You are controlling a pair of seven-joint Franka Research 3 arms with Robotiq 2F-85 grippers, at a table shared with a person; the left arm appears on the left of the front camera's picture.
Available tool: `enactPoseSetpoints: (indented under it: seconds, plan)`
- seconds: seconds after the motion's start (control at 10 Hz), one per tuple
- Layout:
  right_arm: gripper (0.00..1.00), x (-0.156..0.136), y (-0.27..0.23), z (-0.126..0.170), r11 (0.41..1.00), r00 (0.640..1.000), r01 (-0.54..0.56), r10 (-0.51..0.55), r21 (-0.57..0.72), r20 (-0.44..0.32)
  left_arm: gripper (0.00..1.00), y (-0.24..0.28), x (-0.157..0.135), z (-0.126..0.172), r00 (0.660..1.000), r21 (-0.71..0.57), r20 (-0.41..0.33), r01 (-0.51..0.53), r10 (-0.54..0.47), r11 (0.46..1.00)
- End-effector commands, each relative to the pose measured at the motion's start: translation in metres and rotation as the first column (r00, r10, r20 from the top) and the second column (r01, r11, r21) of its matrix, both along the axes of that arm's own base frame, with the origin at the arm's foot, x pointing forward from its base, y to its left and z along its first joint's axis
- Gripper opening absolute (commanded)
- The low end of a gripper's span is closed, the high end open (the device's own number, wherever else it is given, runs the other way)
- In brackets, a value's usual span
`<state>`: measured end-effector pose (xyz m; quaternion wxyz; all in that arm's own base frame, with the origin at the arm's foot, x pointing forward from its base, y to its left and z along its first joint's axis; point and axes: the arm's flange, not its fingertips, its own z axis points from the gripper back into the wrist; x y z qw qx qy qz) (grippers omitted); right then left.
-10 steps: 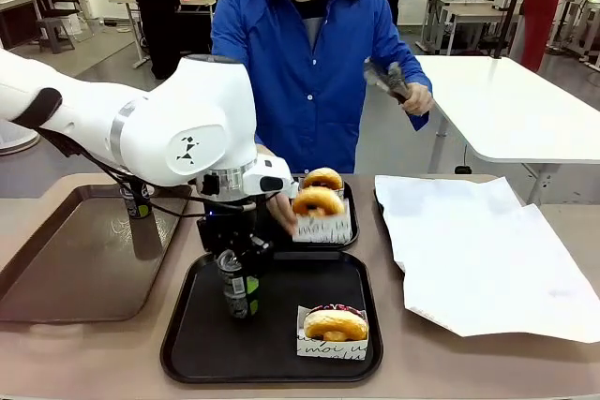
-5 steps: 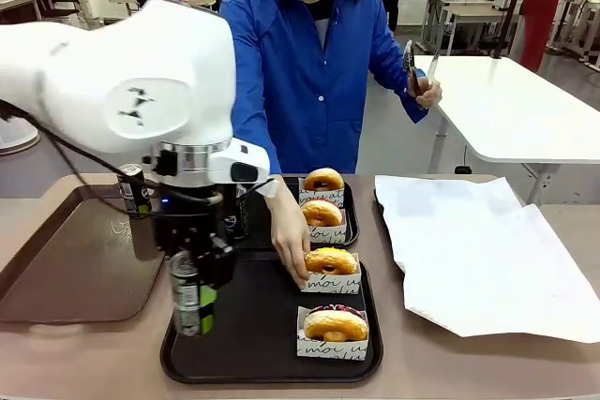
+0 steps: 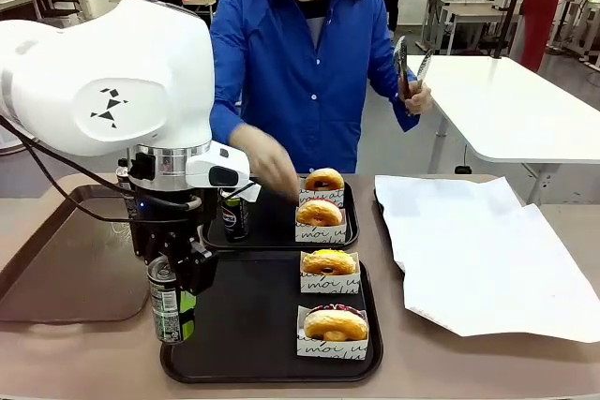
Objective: Set up donuts and drinks on trays.
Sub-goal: Pick up one Pepsi coke from the Handle tray and place it on the Flat Tray without a Pepsi coke.
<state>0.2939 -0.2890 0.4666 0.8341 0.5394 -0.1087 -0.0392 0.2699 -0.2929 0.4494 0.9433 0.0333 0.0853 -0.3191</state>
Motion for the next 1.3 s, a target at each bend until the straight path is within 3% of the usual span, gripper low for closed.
enactPoseSetpoints:
  seconds: [0.0, 0.4, 0.9, 1.2]
  plan:
    - [1.00, 0.000, 0.000, 0.001, 1.000, 1.000, 0.002, -0.002, 0.003, 0.009, 0.59, 0.001, -0.001, 0.002, 1.000, 0.002, 0.000, 0.001, -0.001, 1.000]
    - [1.00, 0.000, 0.000, 0.001, 1.000, 1.000, 0.002, -0.002, 0.003, 0.009, 0.59, 0.000, 0.000, -0.001, 1.000, 0.002, -0.002, 0.001, -0.001, 1.000]
    - [1.00, 0.000, 0.000, 0.001, 1.000, 1.000, 0.002, -0.002, 0.003, 0.009, 0.59, -0.023, 0.068, -0.017, 0.994, -0.127, 0.104, 0.055, -0.042, 0.990]
    - [1.00, 0.000, 0.000, 0.001, 1.000, 1.000, 0.002, -0.002, 0.003, 0.009, 0.59, -0.026, 0.088, -0.038, 0.997, -0.142, 0.072, 0.024, -0.014, 0.990]
